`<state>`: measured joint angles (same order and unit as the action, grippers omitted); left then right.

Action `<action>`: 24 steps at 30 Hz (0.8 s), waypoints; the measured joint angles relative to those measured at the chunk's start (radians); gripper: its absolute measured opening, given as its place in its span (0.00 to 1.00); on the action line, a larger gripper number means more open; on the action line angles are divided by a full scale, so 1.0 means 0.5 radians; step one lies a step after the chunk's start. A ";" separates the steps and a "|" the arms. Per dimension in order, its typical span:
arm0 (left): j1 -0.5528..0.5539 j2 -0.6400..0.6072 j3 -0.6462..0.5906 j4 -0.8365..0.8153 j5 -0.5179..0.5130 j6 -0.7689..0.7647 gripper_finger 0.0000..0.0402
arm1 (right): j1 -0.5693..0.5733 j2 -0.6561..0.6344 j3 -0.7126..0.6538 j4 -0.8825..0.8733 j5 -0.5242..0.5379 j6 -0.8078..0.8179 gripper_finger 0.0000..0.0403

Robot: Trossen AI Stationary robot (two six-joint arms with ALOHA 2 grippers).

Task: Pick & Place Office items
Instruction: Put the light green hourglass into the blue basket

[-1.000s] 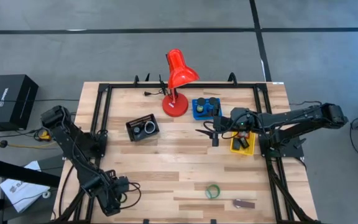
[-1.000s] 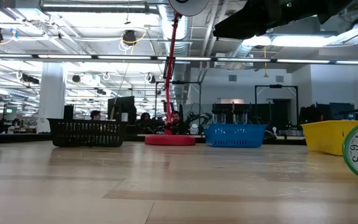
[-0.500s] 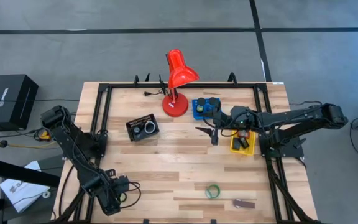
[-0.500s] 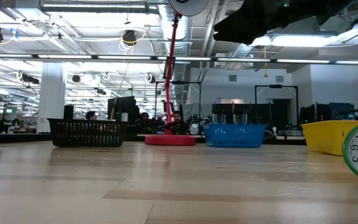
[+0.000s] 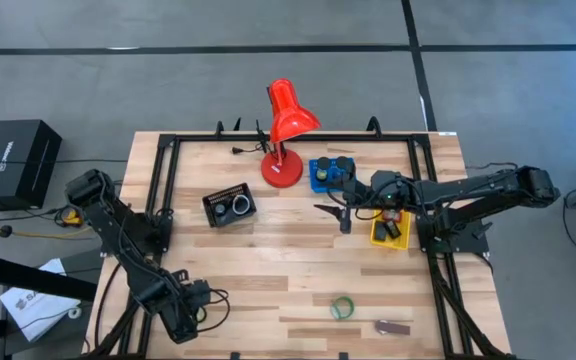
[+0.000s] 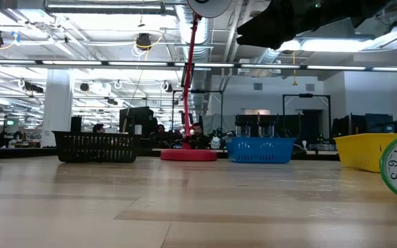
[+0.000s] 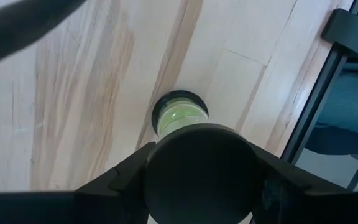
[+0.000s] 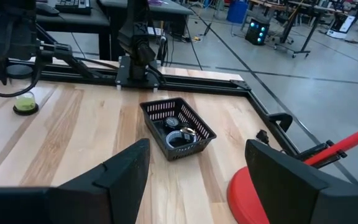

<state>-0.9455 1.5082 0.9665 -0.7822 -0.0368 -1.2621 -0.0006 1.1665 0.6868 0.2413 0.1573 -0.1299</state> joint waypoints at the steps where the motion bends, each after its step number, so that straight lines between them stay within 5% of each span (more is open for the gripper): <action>1: 0.000 0.000 0.000 -0.001 -0.002 0.001 0.49 | 0.000 0.000 0.000 0.000 0.000 0.000 0.63; 14: 0.084 -0.001 0.003 -0.007 -0.056 0.013 0.49 | -0.002 0.000 0.000 0.001 0.000 -0.001 0.63; 24: 0.330 -0.004 0.168 -0.001 -0.351 0.635 0.49 | -0.002 0.001 0.000 0.002 0.000 -0.001 0.63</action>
<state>-0.7807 1.5063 1.0503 -0.7826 -0.2123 -0.9448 -0.0013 1.1667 0.6868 0.2420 0.1574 -0.1303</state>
